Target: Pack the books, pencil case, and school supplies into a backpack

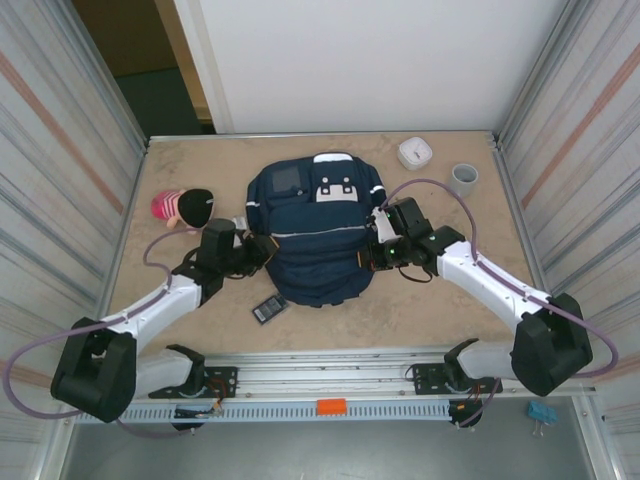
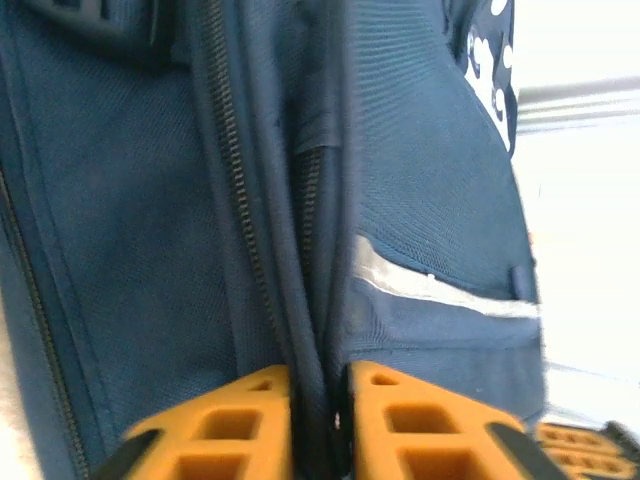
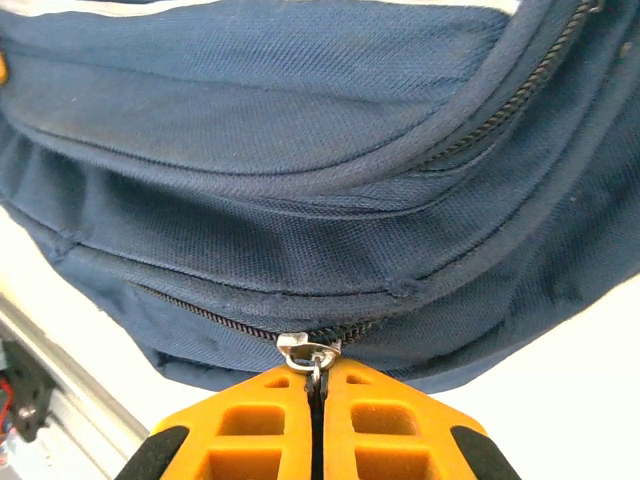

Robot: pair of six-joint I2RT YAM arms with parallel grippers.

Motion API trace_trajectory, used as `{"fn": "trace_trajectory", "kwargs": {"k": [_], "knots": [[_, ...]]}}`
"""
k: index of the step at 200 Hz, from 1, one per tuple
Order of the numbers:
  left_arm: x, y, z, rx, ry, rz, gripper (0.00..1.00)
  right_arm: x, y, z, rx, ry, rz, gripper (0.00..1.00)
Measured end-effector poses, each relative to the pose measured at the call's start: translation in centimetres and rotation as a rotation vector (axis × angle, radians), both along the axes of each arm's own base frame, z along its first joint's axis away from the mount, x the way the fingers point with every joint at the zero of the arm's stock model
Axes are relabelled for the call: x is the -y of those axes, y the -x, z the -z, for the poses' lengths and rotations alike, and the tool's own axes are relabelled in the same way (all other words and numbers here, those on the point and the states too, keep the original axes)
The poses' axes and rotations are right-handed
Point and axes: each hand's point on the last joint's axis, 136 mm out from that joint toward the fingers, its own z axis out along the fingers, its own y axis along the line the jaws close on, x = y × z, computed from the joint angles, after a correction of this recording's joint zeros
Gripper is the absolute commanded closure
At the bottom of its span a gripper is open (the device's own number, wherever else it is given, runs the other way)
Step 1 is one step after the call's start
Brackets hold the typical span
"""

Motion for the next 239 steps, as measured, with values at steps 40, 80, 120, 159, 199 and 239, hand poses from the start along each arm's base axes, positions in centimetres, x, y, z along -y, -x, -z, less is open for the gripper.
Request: {"fn": "trace_trajectory", "kwargs": {"k": [40,80,120,159,199,239], "knots": [[1.5,1.1,-5.3,0.246,-0.143,0.158,0.28,-0.5,0.6,-1.3,0.022,-0.039,-0.025,1.00],[5.5,4.8,-10.3,0.659,-0.320,0.495,0.33,-0.6,0.8,-1.6,0.017,-0.060,-0.038,1.00],[9.2,8.1,-7.1,0.962,-0.594,0.952,0.31,-0.8,0.8,-2.0,0.021,-0.078,-0.045,1.00],[11.9,7.5,-5.3,1.120,-0.741,1.179,0.28,-0.9,0.7,-2.2,0.030,-0.086,-0.047,1.00],[13.9,6.2,-4.2,1.237,-0.800,1.282,0.27,-1.0,0.7,-2.4,0.034,-0.093,-0.049,1.00],[15.5,4.7,-3.5,1.255,-0.811,1.312,0.41,-1.0,0.5,-2.5,0.041,-0.096,-0.047,1.00]]}}
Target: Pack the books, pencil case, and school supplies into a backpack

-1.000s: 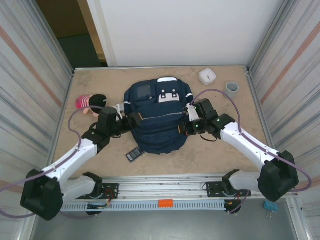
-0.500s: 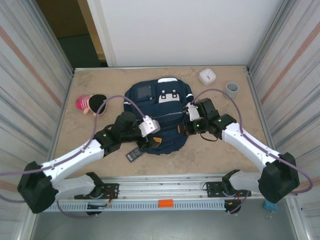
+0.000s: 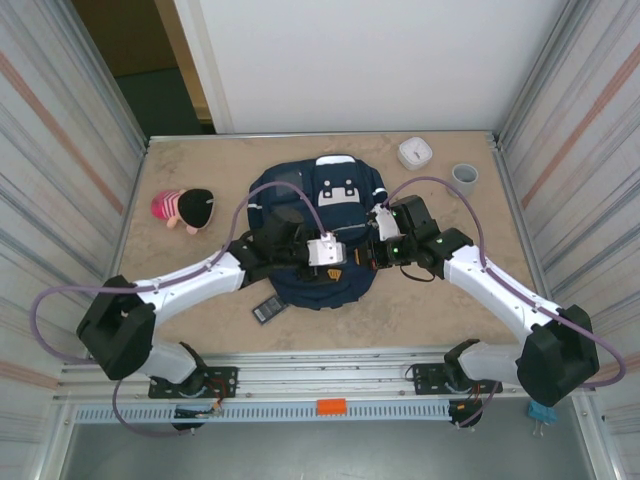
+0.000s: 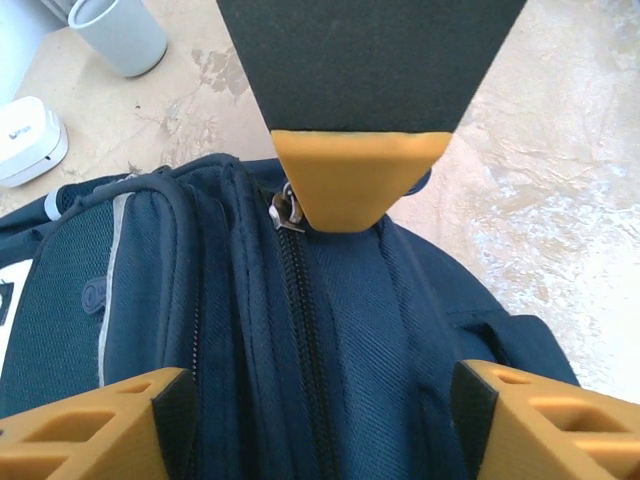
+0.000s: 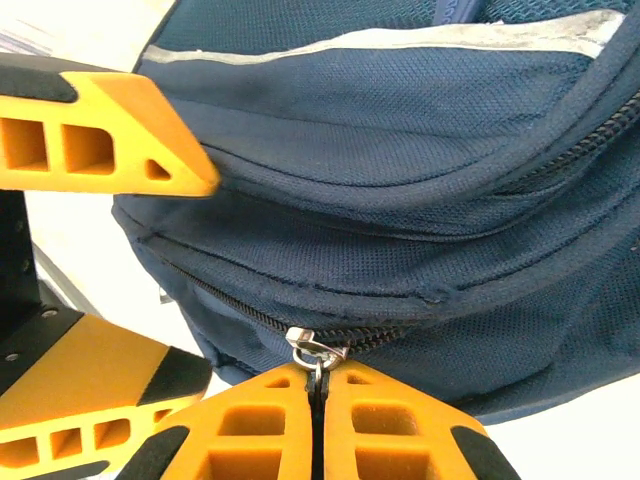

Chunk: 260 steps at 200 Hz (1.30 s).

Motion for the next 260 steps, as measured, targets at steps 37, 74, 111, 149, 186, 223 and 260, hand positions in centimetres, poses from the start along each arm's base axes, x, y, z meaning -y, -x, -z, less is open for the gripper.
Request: {"fn": "trace_trajectory", "kwargs": {"k": [37,74,111,149,186,223,260], "knots": [[0.9,-1.3,0.0,0.007,0.000,-0.016,0.85,0.4,-0.3,0.1,0.000,0.003,0.016,1.00],[0.8,-1.1,-0.2,0.030,-0.004,-0.004,1.00,2.9,-1.8,0.5,-0.023,0.015,0.103,1.00],[-0.7,-0.2,-0.8,0.064,0.011,-0.003,1.00,5.3,-3.7,1.7,-0.067,0.004,0.168,1.00],[-1.3,0.6,-1.0,0.082,0.006,0.030,1.00,5.8,-4.9,2.8,-0.128,-0.040,0.159,1.00],[-1.2,1.3,-0.5,0.102,-0.023,0.073,1.00,6.2,-7.5,4.6,-0.196,-0.058,0.180,1.00],[-1.4,1.5,-0.1,0.112,-0.046,0.092,1.00,6.2,-9.0,6.3,-0.256,-0.083,0.184,1.00],[-1.4,1.6,-0.1,0.112,-0.049,0.094,1.00,6.3,-9.4,6.6,-0.244,-0.083,0.173,1.00]]}}
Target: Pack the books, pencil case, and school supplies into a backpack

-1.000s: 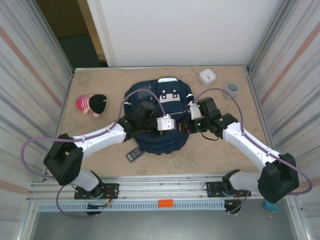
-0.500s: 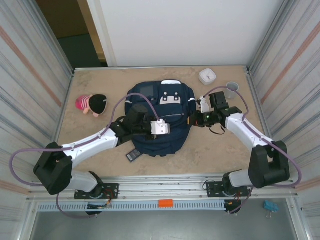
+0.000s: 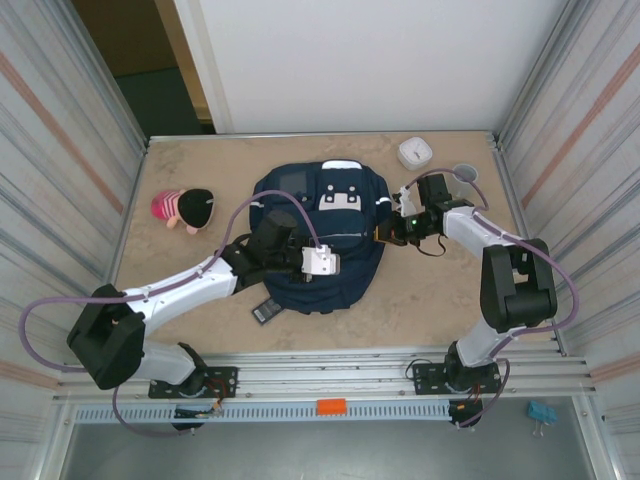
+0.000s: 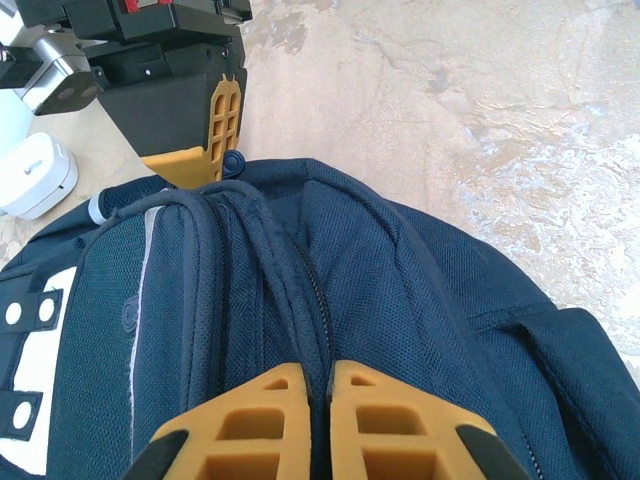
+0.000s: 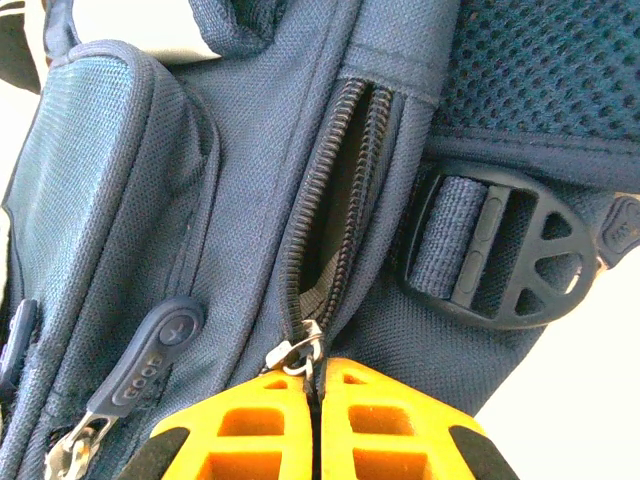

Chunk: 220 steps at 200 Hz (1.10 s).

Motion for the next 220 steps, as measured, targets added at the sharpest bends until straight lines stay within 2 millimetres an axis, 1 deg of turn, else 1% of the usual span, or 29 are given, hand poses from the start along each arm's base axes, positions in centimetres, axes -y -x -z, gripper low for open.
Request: {"fn": "trace_trajectory", "kwargs": {"k": [55,73,79,85,86,87,89,96,102,112,118,130,137,147,168,186,204,220], "knots": [[0.0,-0.1,-0.1,0.008,0.005,-0.003,1.00,0.4,-0.3,0.2,0.015,0.018,0.005,1.00],[-0.2,0.0,0.1,0.010,0.005,-0.006,0.99,0.3,-0.3,0.0,0.019,0.008,0.000,0.89],[-0.2,0.0,0.1,0.011,0.004,-0.007,0.97,0.3,-0.4,-0.1,0.024,0.004,-0.001,0.84],[-0.3,0.0,0.1,0.013,0.004,-0.008,0.92,0.3,-0.4,-0.3,0.031,0.004,-0.002,0.77],[-0.3,0.0,0.1,0.014,0.004,-0.008,0.91,0.3,-0.4,-0.3,0.033,0.004,-0.002,0.77],[-0.3,0.0,0.1,0.014,0.004,-0.008,0.91,0.3,-0.4,-0.3,0.033,0.003,-0.001,0.74],[-0.3,0.0,0.1,0.015,0.003,-0.008,0.89,0.3,-0.5,-0.4,0.038,0.006,0.000,0.74],[-0.5,0.2,0.2,0.013,-0.001,-0.007,0.81,0.8,-1.1,-0.5,0.075,0.030,0.017,0.65],[-0.8,0.4,0.2,0.011,-0.005,-0.006,0.74,1.4,-1.7,-0.7,0.097,0.046,0.042,0.61],[-1.2,1.1,0.3,-0.005,-0.013,0.001,0.60,2.9,-2.8,-1.2,0.149,0.083,0.094,0.57],[-1.5,1.4,0.3,-0.013,-0.016,0.001,0.53,3.8,-3.3,-1.6,0.174,0.099,0.127,0.56],[-1.8,1.9,-0.1,-0.022,-0.013,-0.001,0.46,5.5,-3.6,-2.5,0.219,0.121,0.186,0.54],[-1.9,2.0,-0.3,-0.025,-0.008,-0.004,0.43,6.1,-3.3,-3.0,0.238,0.129,0.207,0.54],[-2.0,2.1,-0.7,-0.029,0.002,-0.012,0.40,6.4,-2.5,-3.6,0.259,0.131,0.220,0.54],[-2.3,2.1,-1.5,-0.042,0.025,-0.048,0.35,6.2,-0.6,-4.7,0.294,0.108,0.230,0.54],[-2.6,1.4,-2.0,-0.029,0.032,-0.099,0.33,5.9,0.2,-5.6,0.325,0.087,0.234,0.53],[-3.0,0.5,-1.6,-0.018,0.011,-0.149,0.32,5.4,0.8,-6.4,0.371,0.070,0.228,0.53],[-3.4,-0.4,-0.5,-0.034,-0.034,-0.183,0.31,4.8,1.4,-6.8,0.403,0.057,0.210,0.53]]}}
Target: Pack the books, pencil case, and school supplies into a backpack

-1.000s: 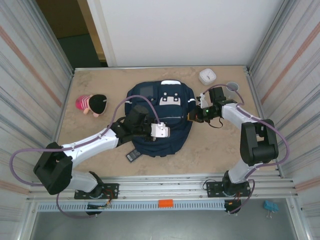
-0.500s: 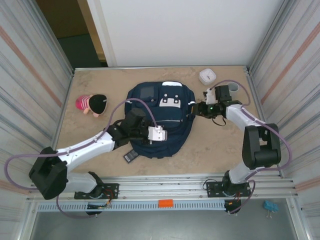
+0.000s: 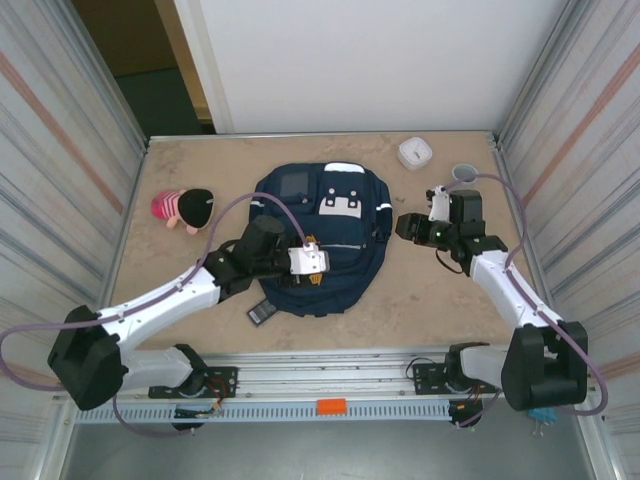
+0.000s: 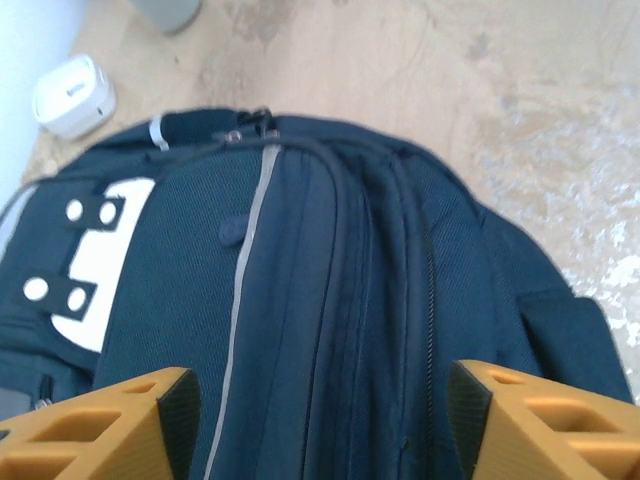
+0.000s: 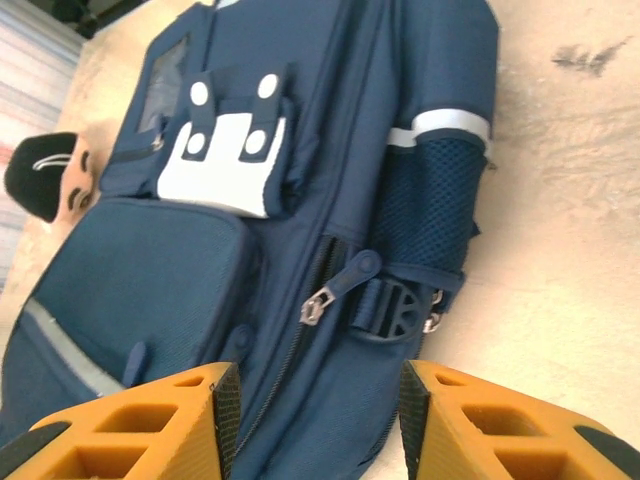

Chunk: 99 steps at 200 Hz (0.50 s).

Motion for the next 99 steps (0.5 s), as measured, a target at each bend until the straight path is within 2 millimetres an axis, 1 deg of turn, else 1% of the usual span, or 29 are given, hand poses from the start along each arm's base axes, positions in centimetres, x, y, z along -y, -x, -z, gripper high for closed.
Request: {"fn": "trace_trajectory", "kwargs": {"k": [15,29,44,57,64,85,99], "knots": [[-0.2,-1.0,1.4,-0.025,-0.044,-0.025,0.32,-0.6,0.6,-0.2,0.026,-0.003,-0.021,0.53],[-0.2,-1.6,2.5,-0.045,-0.074,-0.036,0.37,-1.3,0.9,-0.3,0.047,-0.005,-0.042,0.53],[-0.2,-1.9,3.3,-0.056,-0.093,-0.034,0.48,-2.0,1.2,-0.4,0.067,-0.008,-0.063,0.53],[-0.2,-2.2,3.6,-0.056,-0.100,-0.038,0.62,-2.6,1.4,-0.3,0.076,-0.009,-0.080,0.53],[-0.3,-2.4,3.7,-0.057,-0.101,-0.042,0.66,-2.7,1.4,-0.2,0.079,-0.009,-0.087,0.53],[-0.3,-2.8,3.6,-0.048,-0.093,-0.050,0.69,-2.9,1.4,0.0,0.096,-0.005,-0.088,0.53],[-0.3,-3.2,3.3,-0.034,-0.082,-0.059,0.67,-2.8,1.2,-0.1,0.105,-0.005,-0.083,0.52]]}}
